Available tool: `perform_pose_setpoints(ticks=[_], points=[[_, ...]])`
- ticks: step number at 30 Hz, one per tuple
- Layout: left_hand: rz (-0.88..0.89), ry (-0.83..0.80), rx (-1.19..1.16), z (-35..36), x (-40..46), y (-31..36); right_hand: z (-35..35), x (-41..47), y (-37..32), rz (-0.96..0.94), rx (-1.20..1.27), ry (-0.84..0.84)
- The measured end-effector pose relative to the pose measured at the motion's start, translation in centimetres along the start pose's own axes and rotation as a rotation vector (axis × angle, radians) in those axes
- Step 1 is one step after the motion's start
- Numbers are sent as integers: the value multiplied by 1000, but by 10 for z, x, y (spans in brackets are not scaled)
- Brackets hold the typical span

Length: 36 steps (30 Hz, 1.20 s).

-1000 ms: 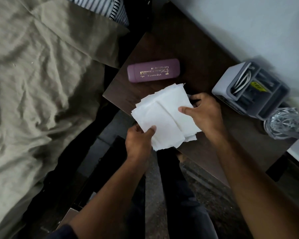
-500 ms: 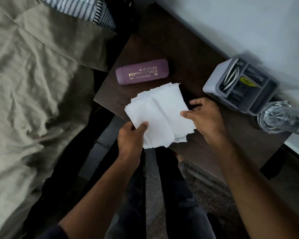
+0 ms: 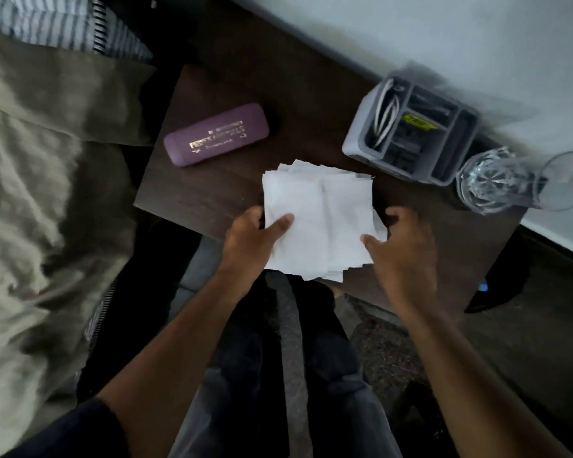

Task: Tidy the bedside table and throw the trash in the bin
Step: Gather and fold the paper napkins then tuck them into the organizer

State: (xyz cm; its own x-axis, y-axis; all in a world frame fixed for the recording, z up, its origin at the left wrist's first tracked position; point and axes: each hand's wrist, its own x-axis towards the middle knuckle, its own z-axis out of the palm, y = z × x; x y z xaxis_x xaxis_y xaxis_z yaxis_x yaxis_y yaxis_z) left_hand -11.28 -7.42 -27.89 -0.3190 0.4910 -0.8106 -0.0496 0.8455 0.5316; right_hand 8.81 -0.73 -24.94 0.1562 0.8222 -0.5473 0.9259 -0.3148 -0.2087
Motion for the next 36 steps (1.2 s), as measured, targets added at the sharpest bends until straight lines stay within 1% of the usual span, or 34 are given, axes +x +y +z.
perform_pose_setpoints(ticks=[1, 2, 3, 5, 7, 9, 11, 13, 17, 21, 23, 25, 27, 28, 30, 32, 34, 36], points=[[-4, 9, 7, 3, 2, 3, 3, -8, 3, -82, -57, 88], [-7, 29, 41, 6, 4, 4, 8, -17, 1, -154, -33, 136], [-11, 44, 80, 6, 6, 5, 16, -25, -4, -215, 38, 126], [-11, 48, 96, 7, 7, 4, 36, -40, -14, -305, 182, 11], [6, 63, 95, 7, 7, 2, 58, -49, -25, -350, 185, -86], [30, 85, 153, 6, 8, -2, 74, -51, -34, -357, 123, -85], [48, 79, 131, 7, 8, -6, 80, -49, -38, -341, 79, -31], [25, 52, 46, 8, 8, -8, 80, -47, -39, -309, 134, -22], [40, 92, 53, 11, 9, -8, 67, -42, -39, -109, 516, -134], [52, 127, 53, 16, 5, -3, 43, -28, -32, 16, 800, -232], [78, 147, 78, 18, 4, -4, 33, -19, -25, 76, 903, -281], [94, 152, 91, 19, 3, -6, 28, -12, -18, 113, 936, -302], [96, 155, 100, 19, 1, -7, 29, -8, -13, 95, 861, -273], [94, 147, 71, 19, 0, -8, 31, -8, -12, 42, 775, -252], [87, 149, 40, 19, 1, -9, 38, -12, -15, -119, 594, -220], [64, 146, 37, 17, 1, -9, 47, -18, -20, -274, 383, -229], [39, 129, 4, 15, 2, -9, 55, -23, -25, -374, 192, -205], [36, 103, -19, 14, 1, -9, 59, -23, -27, -401, 165, -149]])
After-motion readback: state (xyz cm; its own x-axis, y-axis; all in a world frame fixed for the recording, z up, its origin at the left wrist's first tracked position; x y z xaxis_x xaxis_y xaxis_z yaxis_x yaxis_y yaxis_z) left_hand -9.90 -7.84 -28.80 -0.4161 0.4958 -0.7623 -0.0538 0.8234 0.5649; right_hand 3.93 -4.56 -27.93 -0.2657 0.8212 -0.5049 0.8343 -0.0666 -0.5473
